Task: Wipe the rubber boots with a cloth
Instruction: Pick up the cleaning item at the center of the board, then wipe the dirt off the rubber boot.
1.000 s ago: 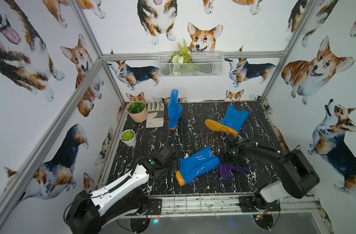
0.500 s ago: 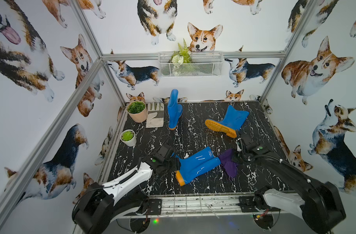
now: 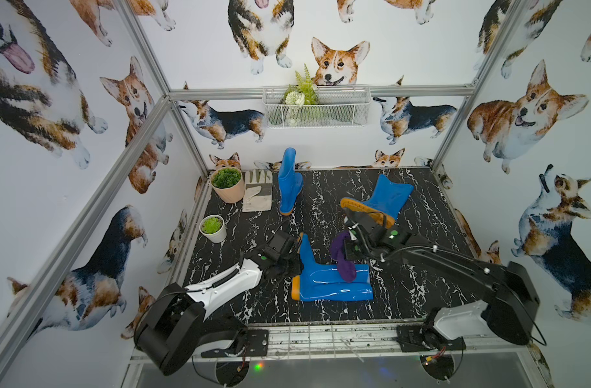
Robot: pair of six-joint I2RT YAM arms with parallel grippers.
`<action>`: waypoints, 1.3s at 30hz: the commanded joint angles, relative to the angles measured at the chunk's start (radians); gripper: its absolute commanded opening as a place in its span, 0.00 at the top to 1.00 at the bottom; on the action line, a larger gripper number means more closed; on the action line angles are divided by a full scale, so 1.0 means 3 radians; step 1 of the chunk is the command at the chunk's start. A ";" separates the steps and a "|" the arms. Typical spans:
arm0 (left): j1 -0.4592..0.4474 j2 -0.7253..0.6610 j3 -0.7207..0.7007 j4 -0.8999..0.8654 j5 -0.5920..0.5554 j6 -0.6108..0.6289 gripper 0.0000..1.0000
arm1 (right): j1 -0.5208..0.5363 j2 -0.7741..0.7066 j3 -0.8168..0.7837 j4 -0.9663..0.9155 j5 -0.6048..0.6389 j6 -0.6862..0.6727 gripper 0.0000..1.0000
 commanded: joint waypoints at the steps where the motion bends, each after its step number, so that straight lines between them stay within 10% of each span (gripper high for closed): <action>1: -0.0003 -0.0038 -0.0034 0.0243 -0.0015 -0.0165 0.70 | 0.0176 0.0569 0.0339 0.0460 -0.0304 0.0059 1.00; 12: -0.0011 -0.0325 -0.0358 0.0415 -0.0174 -0.0664 1.00 | 0.0104 0.1349 0.0422 0.0409 -0.0546 0.0080 1.00; 21: -0.0102 -0.0331 -0.0316 0.0460 -0.0367 -0.0977 1.00 | -0.0819 0.0240 -0.0539 0.0101 -0.0307 -0.0052 1.00; 26: -0.0119 -0.0245 -0.0078 0.0384 -0.0287 -0.0823 0.48 | -0.0703 -0.0131 -0.0209 -0.0160 -0.0136 -0.0069 1.00; 39: -0.0119 -0.0712 -0.0264 0.0078 -0.0450 -0.0807 0.45 | 0.0293 0.1204 0.0526 0.0205 -0.0596 0.0160 1.00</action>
